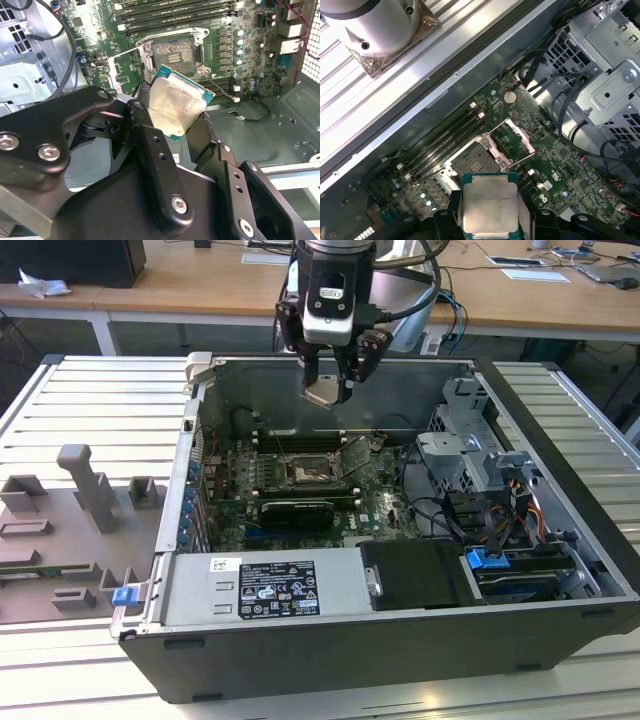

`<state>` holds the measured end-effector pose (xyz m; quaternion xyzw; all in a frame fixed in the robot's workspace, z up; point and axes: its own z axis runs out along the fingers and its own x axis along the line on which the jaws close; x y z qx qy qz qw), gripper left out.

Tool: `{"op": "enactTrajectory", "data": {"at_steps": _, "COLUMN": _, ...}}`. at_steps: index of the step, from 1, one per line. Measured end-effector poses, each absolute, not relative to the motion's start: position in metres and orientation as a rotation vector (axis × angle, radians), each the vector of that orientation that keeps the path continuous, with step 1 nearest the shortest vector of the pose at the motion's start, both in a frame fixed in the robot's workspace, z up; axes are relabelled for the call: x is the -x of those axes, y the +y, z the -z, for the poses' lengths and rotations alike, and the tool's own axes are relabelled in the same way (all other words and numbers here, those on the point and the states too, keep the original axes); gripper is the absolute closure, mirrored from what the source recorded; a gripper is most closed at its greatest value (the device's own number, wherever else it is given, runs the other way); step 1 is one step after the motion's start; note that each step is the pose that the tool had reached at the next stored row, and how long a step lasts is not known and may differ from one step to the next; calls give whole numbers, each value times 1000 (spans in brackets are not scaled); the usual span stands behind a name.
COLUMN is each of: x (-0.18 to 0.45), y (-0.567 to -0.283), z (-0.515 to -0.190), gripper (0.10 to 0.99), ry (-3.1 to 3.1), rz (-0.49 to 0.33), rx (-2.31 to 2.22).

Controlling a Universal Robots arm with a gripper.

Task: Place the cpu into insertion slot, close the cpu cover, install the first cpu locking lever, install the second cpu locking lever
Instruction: 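Place the cpu into insertion slot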

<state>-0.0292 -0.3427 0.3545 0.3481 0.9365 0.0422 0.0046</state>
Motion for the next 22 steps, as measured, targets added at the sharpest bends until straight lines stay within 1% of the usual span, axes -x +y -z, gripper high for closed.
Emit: {"op": "enactTrajectory", "data": {"at_steps": 22, "x": 29, "y": -343, "z": -354, "gripper": 553, "ry": 2854, "rz": -131, "rx": -1271}}
